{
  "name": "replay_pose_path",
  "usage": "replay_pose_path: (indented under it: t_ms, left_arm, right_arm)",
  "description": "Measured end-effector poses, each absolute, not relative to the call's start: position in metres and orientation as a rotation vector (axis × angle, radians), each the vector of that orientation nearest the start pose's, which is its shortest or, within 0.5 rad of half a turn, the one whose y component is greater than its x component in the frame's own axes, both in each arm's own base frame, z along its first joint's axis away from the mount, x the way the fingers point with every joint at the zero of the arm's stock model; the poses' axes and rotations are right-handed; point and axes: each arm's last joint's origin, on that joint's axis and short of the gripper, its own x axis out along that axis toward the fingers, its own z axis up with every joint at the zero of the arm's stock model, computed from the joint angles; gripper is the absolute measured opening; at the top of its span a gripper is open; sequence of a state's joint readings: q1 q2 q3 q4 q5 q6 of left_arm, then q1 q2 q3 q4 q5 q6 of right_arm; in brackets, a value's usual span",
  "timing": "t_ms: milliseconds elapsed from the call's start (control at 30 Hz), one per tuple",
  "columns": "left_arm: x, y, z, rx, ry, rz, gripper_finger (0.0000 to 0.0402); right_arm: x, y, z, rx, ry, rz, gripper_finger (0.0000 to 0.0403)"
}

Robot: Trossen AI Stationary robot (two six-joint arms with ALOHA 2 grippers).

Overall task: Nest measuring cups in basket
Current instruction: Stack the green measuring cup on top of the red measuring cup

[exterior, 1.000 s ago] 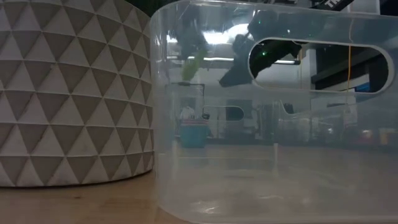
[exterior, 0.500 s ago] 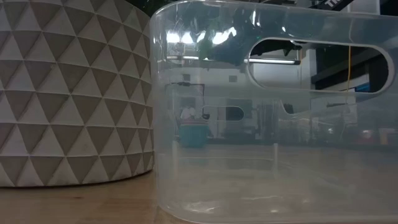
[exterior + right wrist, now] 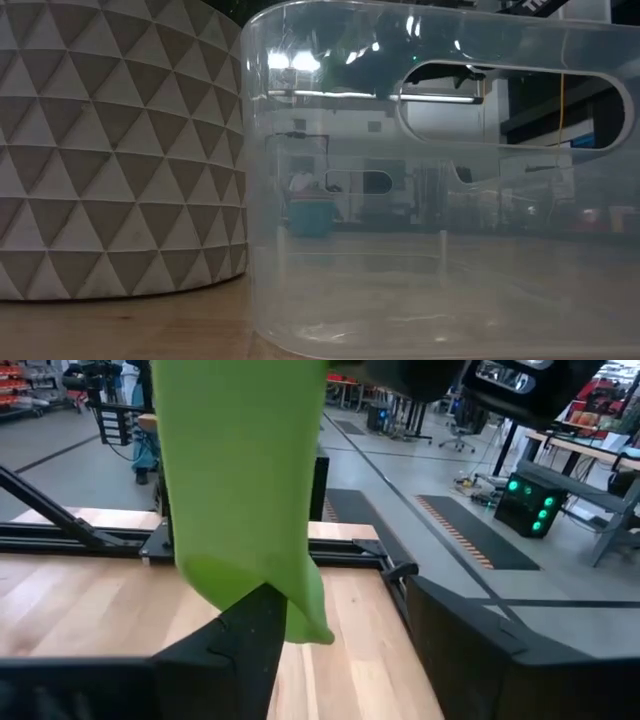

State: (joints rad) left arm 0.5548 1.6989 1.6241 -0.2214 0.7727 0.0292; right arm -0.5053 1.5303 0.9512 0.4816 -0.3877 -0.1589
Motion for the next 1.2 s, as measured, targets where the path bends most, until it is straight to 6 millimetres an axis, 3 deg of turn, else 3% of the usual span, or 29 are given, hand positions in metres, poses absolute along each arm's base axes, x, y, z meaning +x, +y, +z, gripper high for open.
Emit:
replay_pose_path:
  t_ms: [133, 400, 567, 967, 1200]
  left_arm:
    - [0.3397, 0.187, 0.3811, -0.154, 0.23, -0.216, 0.0127]
    - [0.3396, 0.1875, 0.3812, -0.149, 0.229, -0.207, 0.0127]
    - [0.3395, 0.1884, 0.381, -0.161, 0.234, -0.184, 0.0127]
    - [0.3395, 0.1886, 0.3807, -0.158, 0.236, -0.176, 0.0129]
    - [0.3401, 0.1915, 0.3791, -0.212, 0.258, -0.031, 0.0133]
  right_arm:
    - [0.304, -0.1554, 0.2742, -0.119, 0.096, -0.103, 0.0181]
    - [0.3041, -0.1551, 0.2741, -0.12, 0.097, -0.098, 0.0066]
    - [0.304, -0.155, 0.2736, -0.14, 0.103, -0.097, 0.0019]
    - [0.304, -0.1552, 0.2735, -0.15, 0.104, -0.099, 0.0013]
    - [0.303, -0.1559, 0.2684, -0.117, 0.153, -0.108, 0.0013]
